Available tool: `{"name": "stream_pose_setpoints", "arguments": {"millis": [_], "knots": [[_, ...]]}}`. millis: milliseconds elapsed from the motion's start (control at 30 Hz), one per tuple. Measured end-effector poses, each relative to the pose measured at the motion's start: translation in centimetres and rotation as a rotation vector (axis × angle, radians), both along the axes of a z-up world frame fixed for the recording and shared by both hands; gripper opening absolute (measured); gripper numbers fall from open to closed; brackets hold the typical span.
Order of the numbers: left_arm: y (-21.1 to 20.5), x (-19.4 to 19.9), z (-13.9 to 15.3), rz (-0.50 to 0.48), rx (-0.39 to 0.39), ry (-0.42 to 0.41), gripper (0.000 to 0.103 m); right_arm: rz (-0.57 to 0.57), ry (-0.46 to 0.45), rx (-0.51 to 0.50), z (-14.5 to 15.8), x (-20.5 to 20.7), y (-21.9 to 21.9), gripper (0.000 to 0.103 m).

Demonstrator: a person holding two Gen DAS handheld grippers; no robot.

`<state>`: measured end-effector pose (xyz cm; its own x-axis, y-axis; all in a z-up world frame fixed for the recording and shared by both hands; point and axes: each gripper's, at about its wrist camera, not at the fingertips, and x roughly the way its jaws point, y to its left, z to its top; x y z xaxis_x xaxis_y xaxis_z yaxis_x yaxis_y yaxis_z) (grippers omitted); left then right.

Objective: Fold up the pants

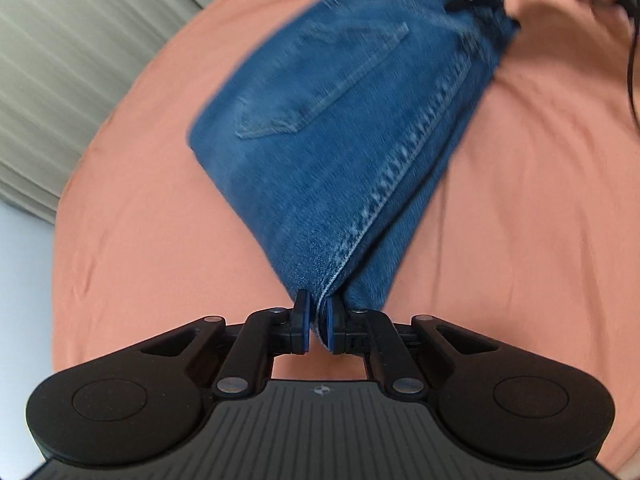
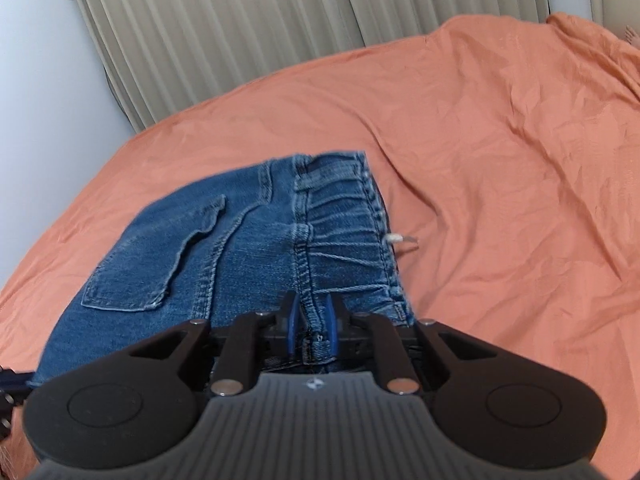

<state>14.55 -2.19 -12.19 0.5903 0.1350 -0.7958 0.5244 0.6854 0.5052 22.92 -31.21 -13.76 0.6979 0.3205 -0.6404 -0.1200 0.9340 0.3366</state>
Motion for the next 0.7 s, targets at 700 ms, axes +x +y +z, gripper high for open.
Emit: {"name": "stream_pose_setpoints", "arguments": {"millis": [700], "knots": [[3.0,-3.1,4.9,0.159,-0.240,0.001,0.034,0.009,-0.078,-0.068,1.3,-2.2,0.3,0.039]]}}
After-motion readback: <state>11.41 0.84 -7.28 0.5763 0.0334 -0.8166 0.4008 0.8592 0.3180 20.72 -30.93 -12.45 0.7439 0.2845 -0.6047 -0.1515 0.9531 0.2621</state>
